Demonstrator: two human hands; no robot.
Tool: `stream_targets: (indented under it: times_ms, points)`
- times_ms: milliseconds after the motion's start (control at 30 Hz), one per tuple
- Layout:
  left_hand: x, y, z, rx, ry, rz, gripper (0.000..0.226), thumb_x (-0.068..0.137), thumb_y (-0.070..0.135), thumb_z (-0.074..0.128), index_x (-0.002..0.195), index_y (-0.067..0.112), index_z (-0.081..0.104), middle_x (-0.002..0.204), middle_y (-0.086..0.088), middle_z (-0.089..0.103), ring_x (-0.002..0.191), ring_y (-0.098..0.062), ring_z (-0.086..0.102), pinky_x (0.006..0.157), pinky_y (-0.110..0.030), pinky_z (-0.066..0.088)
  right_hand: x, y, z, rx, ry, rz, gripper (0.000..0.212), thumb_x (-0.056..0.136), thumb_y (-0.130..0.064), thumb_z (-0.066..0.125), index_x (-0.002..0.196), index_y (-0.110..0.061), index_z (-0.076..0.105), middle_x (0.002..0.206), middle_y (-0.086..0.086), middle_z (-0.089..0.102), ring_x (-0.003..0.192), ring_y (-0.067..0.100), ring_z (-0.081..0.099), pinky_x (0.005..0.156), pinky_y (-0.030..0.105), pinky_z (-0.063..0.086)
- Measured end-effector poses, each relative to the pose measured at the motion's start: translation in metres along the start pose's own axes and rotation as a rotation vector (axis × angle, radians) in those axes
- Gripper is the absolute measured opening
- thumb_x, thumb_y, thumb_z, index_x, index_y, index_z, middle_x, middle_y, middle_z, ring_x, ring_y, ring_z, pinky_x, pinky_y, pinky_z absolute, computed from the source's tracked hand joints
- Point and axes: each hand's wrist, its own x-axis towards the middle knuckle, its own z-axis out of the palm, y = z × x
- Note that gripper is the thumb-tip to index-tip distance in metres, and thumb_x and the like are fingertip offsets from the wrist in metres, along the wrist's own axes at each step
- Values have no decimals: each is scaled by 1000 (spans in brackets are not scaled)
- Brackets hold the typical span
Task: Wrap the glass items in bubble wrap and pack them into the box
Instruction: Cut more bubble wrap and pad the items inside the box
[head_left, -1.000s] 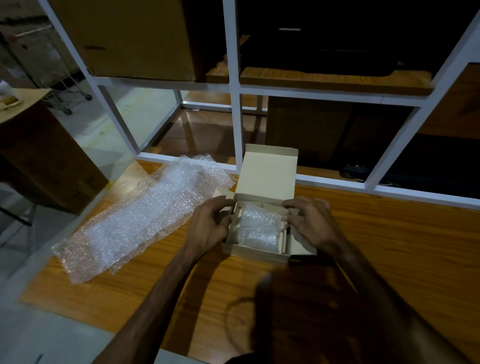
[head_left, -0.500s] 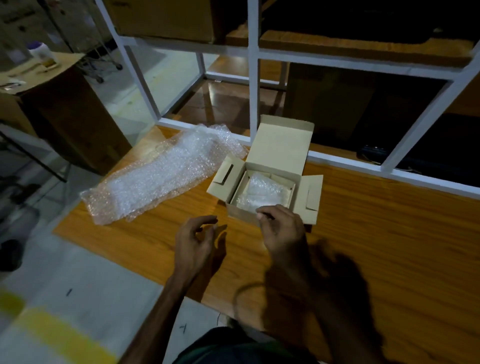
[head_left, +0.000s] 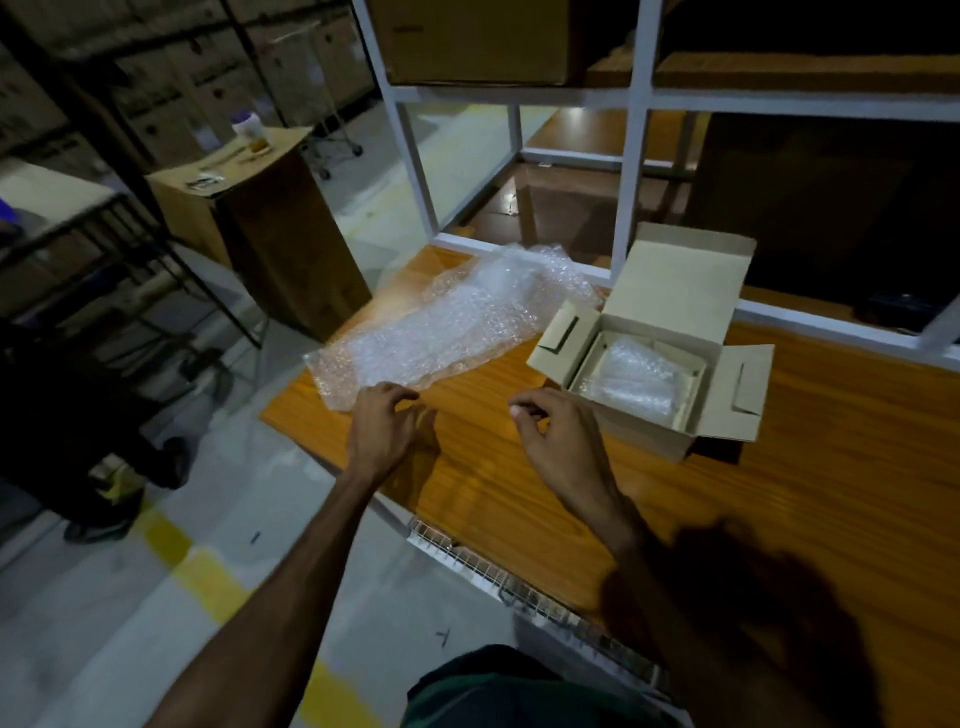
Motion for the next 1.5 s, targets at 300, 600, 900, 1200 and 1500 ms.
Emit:
stream_targets:
  times_ms: [300, 600, 900, 1200, 1500]
  points:
    - [31, -93, 5, 260, -134, -110, 55, 93, 29, 71, 146, 24, 57, 160, -15, 40, 148, -37, 32, 113, -64, 31, 2, -24, 50, -43, 24, 82, 17, 103, -22, 64, 115, -21, 76, 112, -9, 74, 100, 2, 64, 84, 24, 57]
    - [54, -120, -14, 53, 31, 45, 50, 94, 7, 68, 143, 10, 61, 144, -14, 64, 132, -34, 57, 109, -55, 47, 0, -34, 89, -54, 51, 170, 20, 102, -21, 64, 119, -20, 75, 116, -10, 74, 103, -1, 64, 86, 18, 52]
    - [43, -91, -43, -176, 244, 463, 26, 95, 10, 77, 120, 2, 76, 121, -15, 75, 109, -27, 70, 96, -39, 57, 33, -80, 127, 188, -272, 278, 79, 102, -32, 65, 163, -49, 17, 136, -11, 59, 104, -6, 58, 74, 15, 48]
    - [8, -65, -63, -342, 219, 609, 9, 91, 7, 81, 95, 0, 78, 101, -13, 77, 92, -22, 73, 79, -36, 61, 64, -111, 163, 777, -216, 487, 67, 99, -64, 47, 160, -38, 36, 170, -6, 29, 152, 27, 32, 119, 48, 32]
    - [5, -107, -72, -172, 25, 618, 36, 66, -26, 62, 89, 1, 69, 94, -12, 66, 85, -28, 62, 65, -44, 55, 77, -80, 142, 632, 111, 437, 68, 100, -45, 58, 161, -25, 36, 168, 3, 34, 151, 23, 36, 121, 52, 36]
